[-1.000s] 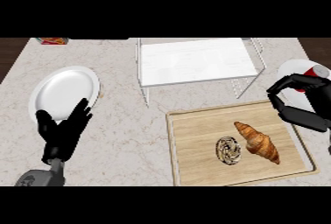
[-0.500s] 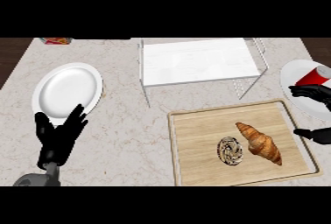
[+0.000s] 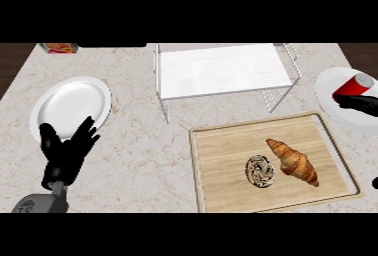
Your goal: Pick the cupcake from the tray and place it in the tiered shelf
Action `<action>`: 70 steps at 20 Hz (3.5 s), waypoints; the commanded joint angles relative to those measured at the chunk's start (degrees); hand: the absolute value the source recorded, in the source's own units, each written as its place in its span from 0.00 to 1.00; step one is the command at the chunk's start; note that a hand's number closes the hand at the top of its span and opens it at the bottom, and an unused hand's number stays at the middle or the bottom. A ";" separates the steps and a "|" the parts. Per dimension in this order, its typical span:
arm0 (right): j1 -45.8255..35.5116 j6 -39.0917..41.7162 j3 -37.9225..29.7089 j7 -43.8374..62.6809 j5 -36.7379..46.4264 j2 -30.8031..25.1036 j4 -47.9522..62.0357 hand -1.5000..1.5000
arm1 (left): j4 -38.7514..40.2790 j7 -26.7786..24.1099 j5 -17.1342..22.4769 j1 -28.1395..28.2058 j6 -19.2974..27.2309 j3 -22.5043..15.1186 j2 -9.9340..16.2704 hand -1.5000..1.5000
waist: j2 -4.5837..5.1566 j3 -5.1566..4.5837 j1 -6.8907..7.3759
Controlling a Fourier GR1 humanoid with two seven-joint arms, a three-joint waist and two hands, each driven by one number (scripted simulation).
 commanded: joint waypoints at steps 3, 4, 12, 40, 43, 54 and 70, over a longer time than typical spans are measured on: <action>2.71 -1.88 1.16 19.02 -3.50 -0.30 -16.88 0.00 | -2.71 2.35 0.42 2.25 -1.92 0.37 1.36 0.50 | -0.25 -0.14 -0.35; -1.36 -5.76 3.24 24.12 -1.99 2.27 -17.70 0.00 | -0.36 -0.13 -0.46 1.98 -0.97 0.78 0.60 0.50 | -0.12 -0.19 0.15; -1.24 -14.30 7.81 44.90 3.77 8.14 -32.18 0.00 | -4.87 3.80 -1.30 2.12 -0.34 0.67 0.13 0.50 | 0.04 -0.06 0.46; 7.41 -14.32 18.49 43.67 39.81 25.50 -25.45 0.00 | 0.24 -0.83 -5.04 2.62 -7.06 6.64 -3.32 0.50 | 0.27 -0.01 0.56; 8.56 -12.14 17.53 46.10 41.48 26.15 -28.83 0.00 | 4.25 -1.81 -7.19 -1.14 -5.76 6.23 -6.02 0.50 | 0.26 -0.03 0.28; 9.11 -14.70 18.58 44.53 51.56 32.48 -26.69 0.00 | -4.16 6.09 -7.82 -0.03 -5.56 7.24 -6.59 0.50 | 0.18 -0.02 0.37; 2.91 -16.30 23.96 24.87 60.79 32.59 -6.16 1.00 | -2.13 2.08 -9.88 2.17 -7.96 8.71 -6.60 0.50 | 0.30 -0.02 0.87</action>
